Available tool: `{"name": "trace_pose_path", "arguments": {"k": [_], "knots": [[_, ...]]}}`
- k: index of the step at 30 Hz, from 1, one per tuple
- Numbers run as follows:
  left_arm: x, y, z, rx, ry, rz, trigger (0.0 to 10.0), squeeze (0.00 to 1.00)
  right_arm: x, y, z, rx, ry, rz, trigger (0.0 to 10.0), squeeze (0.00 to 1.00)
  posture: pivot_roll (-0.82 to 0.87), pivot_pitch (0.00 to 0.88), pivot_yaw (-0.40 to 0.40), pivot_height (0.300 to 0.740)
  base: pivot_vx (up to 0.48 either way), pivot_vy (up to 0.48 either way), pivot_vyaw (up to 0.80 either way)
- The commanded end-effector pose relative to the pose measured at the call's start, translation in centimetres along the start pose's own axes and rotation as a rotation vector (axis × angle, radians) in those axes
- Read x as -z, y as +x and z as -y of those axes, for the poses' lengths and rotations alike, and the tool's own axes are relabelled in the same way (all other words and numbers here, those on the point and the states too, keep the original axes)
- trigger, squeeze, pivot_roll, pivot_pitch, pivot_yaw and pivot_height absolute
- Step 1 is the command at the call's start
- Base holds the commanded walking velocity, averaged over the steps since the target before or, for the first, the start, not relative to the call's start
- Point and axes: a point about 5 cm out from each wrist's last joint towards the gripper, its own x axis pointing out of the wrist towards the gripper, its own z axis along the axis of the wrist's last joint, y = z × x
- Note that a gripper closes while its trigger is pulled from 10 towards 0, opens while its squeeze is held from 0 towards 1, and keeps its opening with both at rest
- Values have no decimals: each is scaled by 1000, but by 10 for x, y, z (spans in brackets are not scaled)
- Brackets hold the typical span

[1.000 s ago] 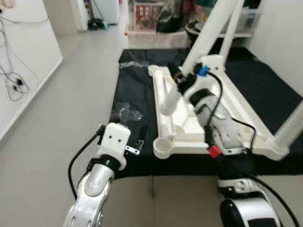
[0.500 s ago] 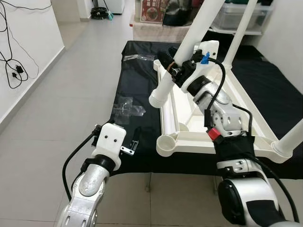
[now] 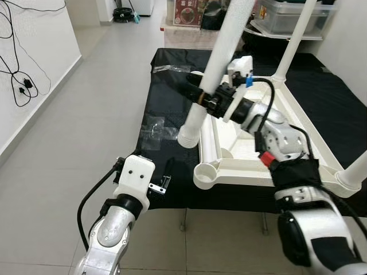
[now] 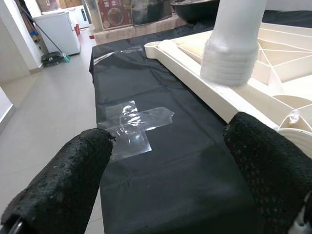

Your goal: Building children table

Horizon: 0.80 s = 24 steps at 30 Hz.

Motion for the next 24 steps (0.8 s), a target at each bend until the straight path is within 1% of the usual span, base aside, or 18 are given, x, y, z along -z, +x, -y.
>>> {"name": "trace_pose_path", "arguments": {"k": [1,3,5,12,15,22,24], "knots": [[1,-1,1,4,15,-7,10000,0,-8,2,0,-4,-26,30,10000,0,99,125,-65,740,0,0,0],[0,-1,1,6,22,-4,10000,0,-8,2,-1,-10,-28,31,10000,0,99,125,-65,740,0,0,0],[0,1,3,21,50,2,10000,0,-8,3,-2,-17,-37,29,10000,0,98,122,-66,740,0,-480,0],[0,2,1,14,62,1,10000,0,-8,5,-3,-31,-38,29,10000,0,98,117,-71,740,0,-475,0],[0,4,-4,-23,58,-3,10000,0,-6,8,-5,-49,-40,27,10000,0,98,110,-72,740,0,0,0],[0,5,-8,-47,61,-4,10000,0,-5,11,-7,-63,-41,29,10000,0,99,105,-74,740,0,0,0],[0,5,-9,-54,48,-6,10000,0,-4,12,-9,-71,-37,31,10000,0,100,106,-75,740,0,0,0]]}}
